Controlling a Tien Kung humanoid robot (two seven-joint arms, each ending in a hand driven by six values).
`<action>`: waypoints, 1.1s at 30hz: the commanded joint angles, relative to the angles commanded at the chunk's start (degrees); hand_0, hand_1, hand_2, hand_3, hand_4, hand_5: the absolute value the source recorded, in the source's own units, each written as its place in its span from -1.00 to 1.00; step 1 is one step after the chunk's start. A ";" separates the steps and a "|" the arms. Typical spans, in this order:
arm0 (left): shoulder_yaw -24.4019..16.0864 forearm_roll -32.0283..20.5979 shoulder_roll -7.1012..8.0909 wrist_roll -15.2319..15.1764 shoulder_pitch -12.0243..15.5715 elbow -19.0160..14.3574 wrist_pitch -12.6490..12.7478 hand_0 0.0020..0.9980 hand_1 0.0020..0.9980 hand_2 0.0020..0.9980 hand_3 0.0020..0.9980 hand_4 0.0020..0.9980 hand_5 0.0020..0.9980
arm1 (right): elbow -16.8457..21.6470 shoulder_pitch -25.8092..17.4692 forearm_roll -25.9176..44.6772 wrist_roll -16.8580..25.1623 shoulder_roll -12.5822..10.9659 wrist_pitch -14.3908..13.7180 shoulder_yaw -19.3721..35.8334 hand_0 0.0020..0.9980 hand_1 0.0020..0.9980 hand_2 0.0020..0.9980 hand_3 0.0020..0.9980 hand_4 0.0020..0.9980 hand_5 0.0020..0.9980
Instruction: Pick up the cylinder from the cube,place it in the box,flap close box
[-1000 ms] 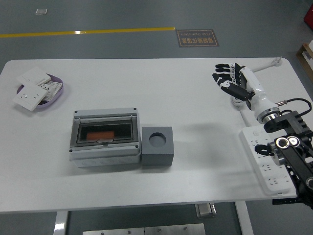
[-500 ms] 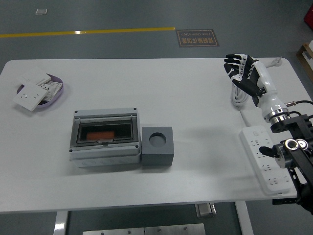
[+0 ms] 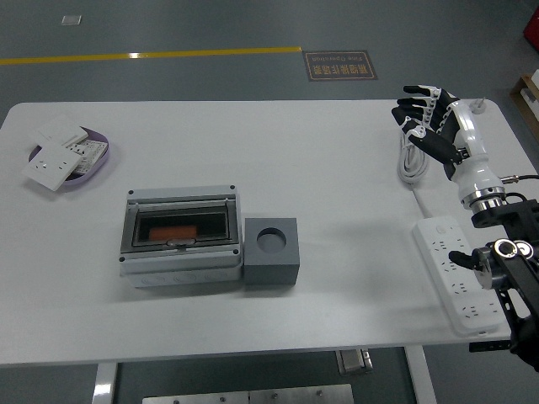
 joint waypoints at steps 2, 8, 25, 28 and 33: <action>-0.12 0.02 0.04 0.08 0.01 0.00 0.02 0.85 0.71 0.71 0.91 -1.00 -1.00 | -0.06 -0.20 -0.03 0.00 0.07 -0.06 0.06 0.40 0.25 0.19 0.27 0.58 -0.42; -0.31 -0.10 0.08 0.18 0.00 0.00 0.06 0.85 0.71 0.71 0.91 -1.00 -1.00 | -0.02 -0.41 -0.48 -0.12 0.31 -0.18 0.00 0.38 0.22 0.14 0.26 0.61 -0.42; -1.52 1.58 0.74 0.81 -0.47 0.00 -0.12 0.85 0.71 0.71 0.91 -1.00 -1.00 | -0.34 -0.51 -1.91 -1.68 0.21 -2.16 -0.63 0.37 0.19 0.06 0.22 0.63 -0.45; -1.59 1.69 0.36 0.71 -0.46 0.00 -0.14 0.85 0.71 0.71 0.91 -1.00 -1.00 | -0.46 -0.73 -1.98 -1.87 0.56 -2.27 -0.44 0.37 0.19 0.06 0.22 0.63 -0.45; -1.94 1.81 0.09 0.77 -0.24 0.00 -0.05 0.85 0.71 0.71 0.91 -1.00 -1.00 | -0.57 -1.14 -2.05 -2.08 1.01 -2.25 -0.29 0.36 0.18 0.06 0.21 0.62 -0.46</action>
